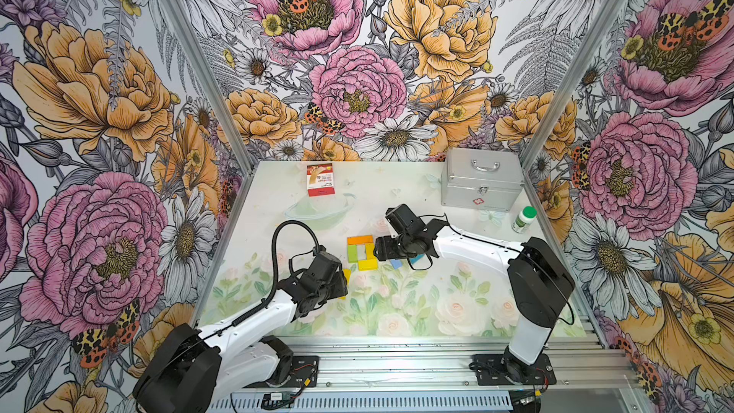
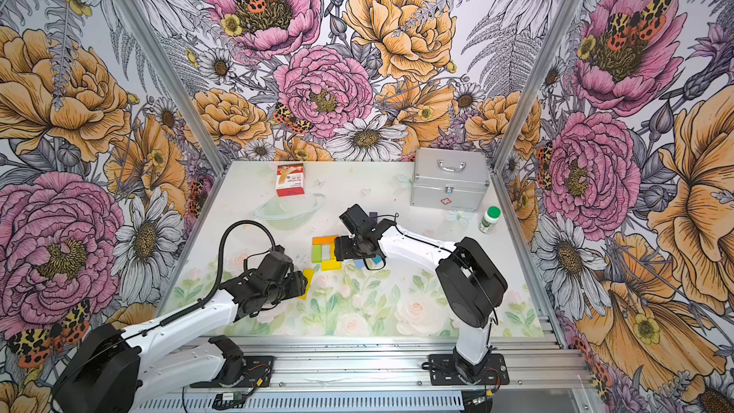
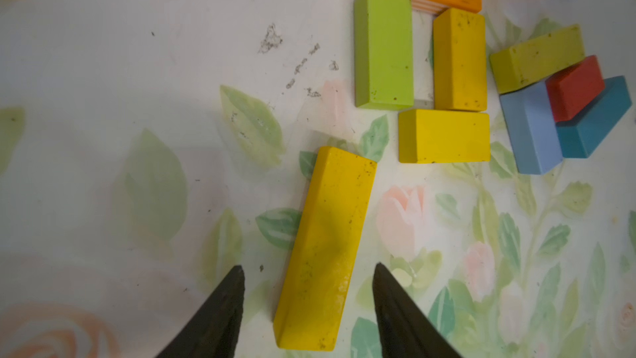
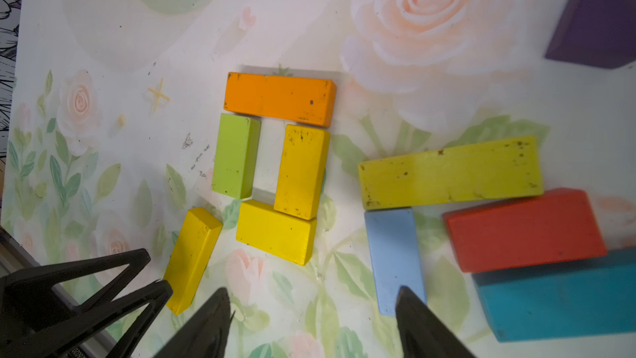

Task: Assemble the letter p with building blocks
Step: Assemble the building block at the center of the board.

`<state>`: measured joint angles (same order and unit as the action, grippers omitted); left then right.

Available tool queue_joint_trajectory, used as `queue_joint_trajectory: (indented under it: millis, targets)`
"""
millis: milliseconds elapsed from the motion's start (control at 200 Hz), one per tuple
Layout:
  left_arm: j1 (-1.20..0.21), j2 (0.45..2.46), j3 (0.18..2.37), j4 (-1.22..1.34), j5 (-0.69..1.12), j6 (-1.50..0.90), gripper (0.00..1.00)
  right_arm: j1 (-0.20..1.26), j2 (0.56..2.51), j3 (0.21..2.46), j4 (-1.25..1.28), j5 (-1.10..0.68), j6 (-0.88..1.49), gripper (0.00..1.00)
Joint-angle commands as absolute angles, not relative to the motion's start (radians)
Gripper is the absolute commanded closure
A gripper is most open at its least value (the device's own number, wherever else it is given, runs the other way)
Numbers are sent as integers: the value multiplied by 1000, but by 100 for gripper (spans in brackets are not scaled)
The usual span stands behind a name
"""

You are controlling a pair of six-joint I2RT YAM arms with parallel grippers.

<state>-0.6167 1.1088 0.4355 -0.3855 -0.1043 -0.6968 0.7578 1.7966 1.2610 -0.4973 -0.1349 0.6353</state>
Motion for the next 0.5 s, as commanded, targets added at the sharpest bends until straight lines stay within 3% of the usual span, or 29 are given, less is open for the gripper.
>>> queue_joint_trajectory:
  millis: [0,280,495]
  targets:
    - [-636,1139,461,-386,-103,-665,41,750,1815,1279,-506,-117,621,24]
    - [-669,1254,500,-375,-101,-664,44,740,1810,1257,-506,-115,602,24]
    - [-715,1332,532,-368,-104,-703,70,718,1778,1221,-504,-112,582,25]
